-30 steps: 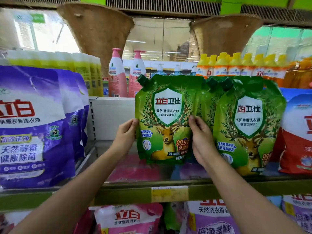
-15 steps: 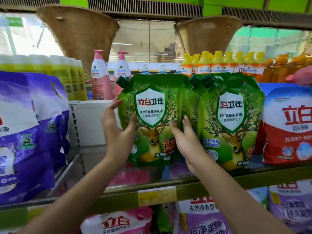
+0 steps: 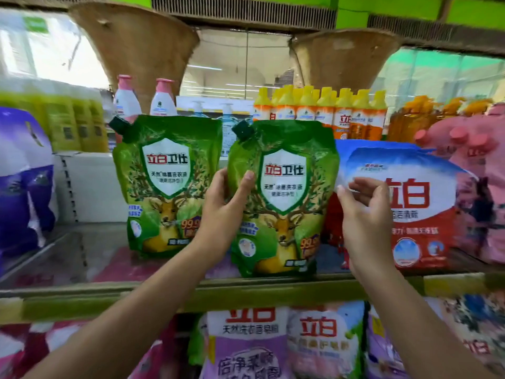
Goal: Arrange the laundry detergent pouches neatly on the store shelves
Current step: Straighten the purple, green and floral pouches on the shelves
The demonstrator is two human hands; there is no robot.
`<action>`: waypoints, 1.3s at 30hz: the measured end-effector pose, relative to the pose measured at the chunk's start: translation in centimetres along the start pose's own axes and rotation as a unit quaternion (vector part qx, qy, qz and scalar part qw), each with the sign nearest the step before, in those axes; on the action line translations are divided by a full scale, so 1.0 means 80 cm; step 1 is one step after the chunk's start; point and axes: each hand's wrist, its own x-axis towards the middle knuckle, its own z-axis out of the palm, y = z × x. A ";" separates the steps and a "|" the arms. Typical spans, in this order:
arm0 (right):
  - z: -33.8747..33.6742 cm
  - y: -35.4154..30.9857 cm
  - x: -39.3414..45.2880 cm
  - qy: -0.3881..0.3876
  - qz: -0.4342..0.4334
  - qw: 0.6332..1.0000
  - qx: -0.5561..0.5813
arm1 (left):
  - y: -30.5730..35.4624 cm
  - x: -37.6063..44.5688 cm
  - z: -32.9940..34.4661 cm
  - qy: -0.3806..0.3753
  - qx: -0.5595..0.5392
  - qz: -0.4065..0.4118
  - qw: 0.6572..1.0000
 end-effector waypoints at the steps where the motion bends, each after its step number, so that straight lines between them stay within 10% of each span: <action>1: -0.005 0.007 0.011 -0.041 0.034 0.999 0.001 | 0.000 0.002 0.009 0.013 -0.007 -0.020 1.000; 8: -0.001 0.026 0.061 -0.226 0.219 0.932 0.179 | 0.009 0.020 0.024 0.123 -0.050 -0.095 0.987; 29: 0.027 -0.003 0.099 -0.156 0.146 0.950 0.228 | 0.049 0.061 0.005 0.071 -0.047 -0.097 0.992; 39: -0.018 0.091 0.009 -0.257 0.249 0.922 0.147 | -0.043 -0.013 -0.050 -0.124 -0.002 -0.271 0.955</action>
